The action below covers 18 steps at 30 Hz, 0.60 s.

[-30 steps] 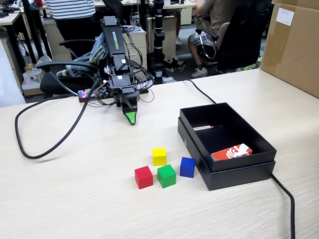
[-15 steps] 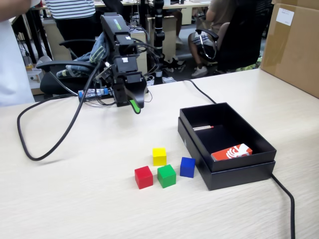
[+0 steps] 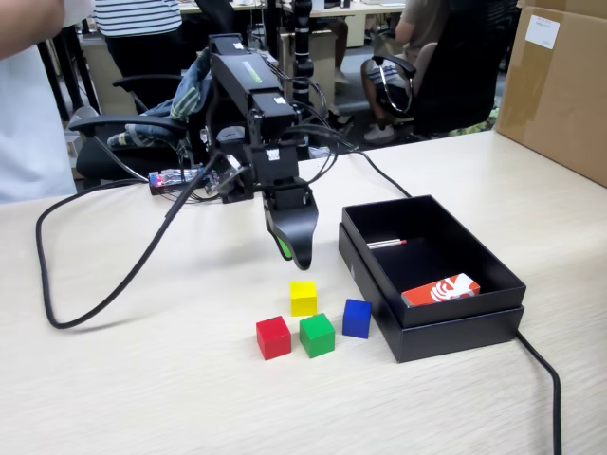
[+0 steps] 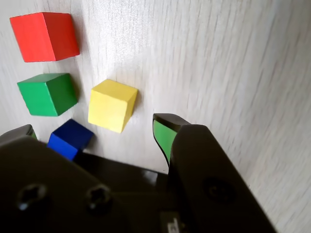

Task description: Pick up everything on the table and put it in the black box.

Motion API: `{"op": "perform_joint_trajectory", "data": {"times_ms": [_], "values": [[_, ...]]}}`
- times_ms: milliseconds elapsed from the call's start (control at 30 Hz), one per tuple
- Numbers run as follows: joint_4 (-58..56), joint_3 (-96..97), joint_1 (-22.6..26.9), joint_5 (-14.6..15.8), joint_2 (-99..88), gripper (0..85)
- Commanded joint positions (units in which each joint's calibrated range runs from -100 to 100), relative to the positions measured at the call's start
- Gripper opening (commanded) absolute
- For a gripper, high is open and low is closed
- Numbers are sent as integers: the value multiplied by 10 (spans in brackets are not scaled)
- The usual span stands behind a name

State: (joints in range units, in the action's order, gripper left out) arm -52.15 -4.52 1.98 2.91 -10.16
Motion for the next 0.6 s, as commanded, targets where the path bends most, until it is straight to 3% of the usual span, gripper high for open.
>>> {"op": "perform_joint_trajectory", "data": {"times_ms": [0, 400, 567], "values": [[-21, -62, 0, -4, 32, 469], [-42, -139, -2, -2, 169, 447], [-58, -161, -2, 5, 201, 386]]}}
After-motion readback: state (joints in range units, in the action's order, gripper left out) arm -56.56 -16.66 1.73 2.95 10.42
